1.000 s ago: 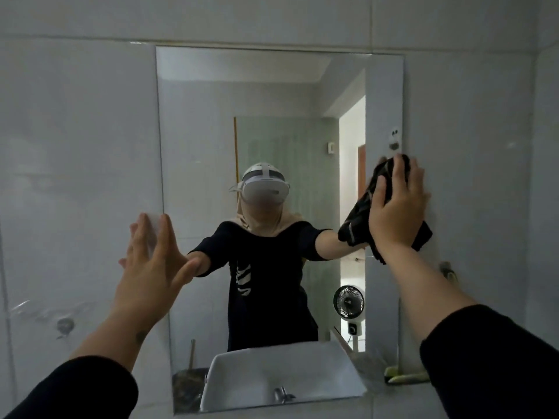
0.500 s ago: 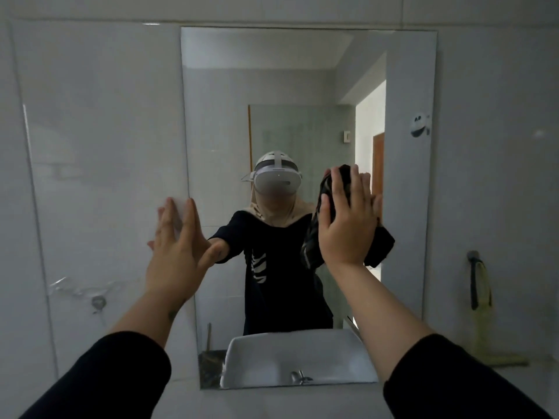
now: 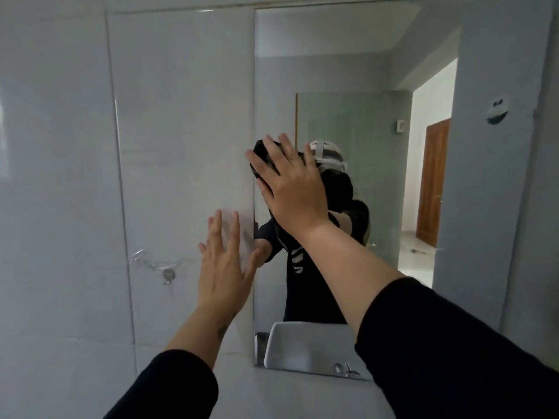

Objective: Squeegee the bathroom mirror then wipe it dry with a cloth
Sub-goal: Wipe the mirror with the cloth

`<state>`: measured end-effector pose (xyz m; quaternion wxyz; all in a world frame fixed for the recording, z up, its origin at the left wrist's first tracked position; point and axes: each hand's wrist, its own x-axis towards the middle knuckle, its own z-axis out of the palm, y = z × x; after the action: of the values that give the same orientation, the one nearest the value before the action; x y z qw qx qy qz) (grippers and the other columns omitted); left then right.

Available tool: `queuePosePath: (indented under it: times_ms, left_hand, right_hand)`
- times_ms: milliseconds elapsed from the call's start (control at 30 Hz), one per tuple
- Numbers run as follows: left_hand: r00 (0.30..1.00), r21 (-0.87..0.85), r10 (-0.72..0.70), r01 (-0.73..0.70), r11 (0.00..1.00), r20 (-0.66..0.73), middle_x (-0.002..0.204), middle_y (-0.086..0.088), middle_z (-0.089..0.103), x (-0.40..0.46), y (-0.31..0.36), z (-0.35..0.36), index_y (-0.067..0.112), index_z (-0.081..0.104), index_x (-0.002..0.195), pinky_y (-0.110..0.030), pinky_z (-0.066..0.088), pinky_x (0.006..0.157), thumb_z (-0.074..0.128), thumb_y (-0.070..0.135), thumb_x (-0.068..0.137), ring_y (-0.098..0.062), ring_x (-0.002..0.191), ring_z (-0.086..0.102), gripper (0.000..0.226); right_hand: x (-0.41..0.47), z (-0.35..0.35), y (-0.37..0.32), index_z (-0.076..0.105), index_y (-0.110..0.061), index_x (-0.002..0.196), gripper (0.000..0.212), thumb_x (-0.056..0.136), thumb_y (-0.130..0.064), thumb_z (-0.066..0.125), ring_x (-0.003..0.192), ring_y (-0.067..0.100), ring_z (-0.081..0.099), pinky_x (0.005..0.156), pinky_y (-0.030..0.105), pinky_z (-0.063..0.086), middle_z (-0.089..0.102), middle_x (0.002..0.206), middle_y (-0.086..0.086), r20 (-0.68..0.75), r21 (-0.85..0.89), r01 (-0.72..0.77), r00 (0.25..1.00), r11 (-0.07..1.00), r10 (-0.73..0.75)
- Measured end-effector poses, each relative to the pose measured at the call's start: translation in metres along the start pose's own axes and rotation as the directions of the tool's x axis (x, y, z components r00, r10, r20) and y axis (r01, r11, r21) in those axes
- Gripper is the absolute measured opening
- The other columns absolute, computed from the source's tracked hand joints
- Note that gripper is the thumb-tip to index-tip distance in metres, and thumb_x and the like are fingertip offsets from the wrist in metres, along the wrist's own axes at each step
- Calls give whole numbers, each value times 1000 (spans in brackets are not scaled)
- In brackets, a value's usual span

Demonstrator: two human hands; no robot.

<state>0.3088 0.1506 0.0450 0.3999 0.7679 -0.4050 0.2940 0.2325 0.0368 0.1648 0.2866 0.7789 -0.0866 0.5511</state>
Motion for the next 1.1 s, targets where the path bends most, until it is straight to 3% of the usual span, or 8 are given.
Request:
queuePosePath:
  times_ms: [167, 467, 700, 800, 1000, 1100]
  left_hand:
    - [999, 35, -15, 13, 999, 49, 158, -1, -19, -23, -11, 11, 32, -19, 142, -44, -2, 115, 35, 55, 94, -15, 143, -19, 76]
    - [990, 13, 33, -36, 999, 134, 158, -6, -18, -38, 13, 22, 43, -25, 138, -51, 5, 115, 42, 49, 93, -25, 146, -7, 81]
    - [994, 10, -38, 37, 999, 101, 156, -4, -24, -34, 21, 35, 38, -20, 144, -53, 35, 107, 58, 20, 91, -27, 146, -9, 96]
    - [995, 28, -48, 46, 999, 91, 155, -4, -26, -33, 20, 39, 37, -22, 144, -49, 37, 104, 58, 4, 89, -27, 145, -14, 103]
    - [996, -21, -60, 61, 998, 62, 156, 0, -26, -33, 16, 44, 39, -17, 145, -54, 32, 107, 58, 14, 91, -23, 145, -15, 96]
    - [999, -76, -18, 21, 997, 46, 157, 3, -20, -35, 11, 48, 35, -11, 147, -49, 19, 114, 57, 35, 92, -24, 146, -10, 88]
  right_hand:
    - [-47, 11, -21, 44, -29, 139, 42, 97, -31, 42, 139, 30, 34, 112, 55, 25, 44, 147, 6, 83, 12, 108, 991, 994, -109]
    - [-116, -4, 18, 40, -28, 142, 46, 97, -33, 44, 142, 29, 28, 110, 58, 26, 38, 151, 7, 112, 3, 54, 992, 999, -54]
    - [-138, -29, 82, 37, -27, 145, 46, 99, -34, 41, 144, 29, 24, 114, 56, 16, 33, 153, 8, 51, -22, -151, 987, 988, 152]
    - [-155, -39, 111, 37, -26, 145, 46, 100, -34, 41, 143, 30, 24, 113, 58, 18, 33, 153, 8, 15, -45, -255, 966, 966, 256]
    - [-192, -56, 163, 33, -24, 145, 47, 100, -32, 40, 145, 30, 20, 113, 58, 13, 30, 154, 10, -78, 7, -488, 870, 873, 487]
    - [-215, -54, 173, 35, -22, 145, 46, 99, -32, 40, 144, 32, 22, 112, 61, 16, 31, 153, 11, -137, 57, -568, 810, 821, 570]
